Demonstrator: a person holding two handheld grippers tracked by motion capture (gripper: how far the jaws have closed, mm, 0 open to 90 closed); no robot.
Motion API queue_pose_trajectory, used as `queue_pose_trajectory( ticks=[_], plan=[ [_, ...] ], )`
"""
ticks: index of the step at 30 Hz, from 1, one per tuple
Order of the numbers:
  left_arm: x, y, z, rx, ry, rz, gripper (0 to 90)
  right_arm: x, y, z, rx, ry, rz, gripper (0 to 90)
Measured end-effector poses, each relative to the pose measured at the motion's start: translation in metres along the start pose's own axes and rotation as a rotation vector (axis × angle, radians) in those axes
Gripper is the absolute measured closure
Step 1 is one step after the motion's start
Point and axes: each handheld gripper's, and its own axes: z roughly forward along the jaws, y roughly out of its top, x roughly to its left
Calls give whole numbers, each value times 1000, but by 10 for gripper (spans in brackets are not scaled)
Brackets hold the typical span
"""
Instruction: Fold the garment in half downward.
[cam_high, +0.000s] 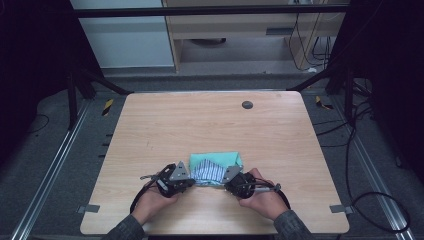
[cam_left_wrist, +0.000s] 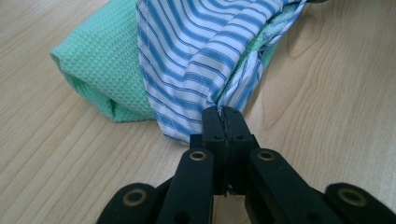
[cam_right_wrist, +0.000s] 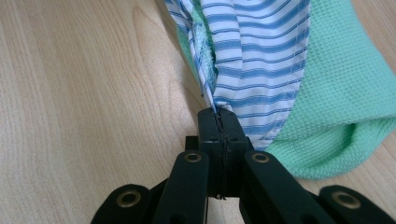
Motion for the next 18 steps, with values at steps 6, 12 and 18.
queue_pose_trajectory(
  ticks=[6,12,18],
  plan=[
    [-2,-1,-5,-33,-2,-27,809,0,-2,-2,-14,-9,20,804],
    [-6,-4,-18,-71,-4,-66,652,0,-10,-10,-38,-19,60,595],
    [0,-7,-28,-83,31,-88,547,-4,-21,-17,-40,-50,117,467]
  ],
)
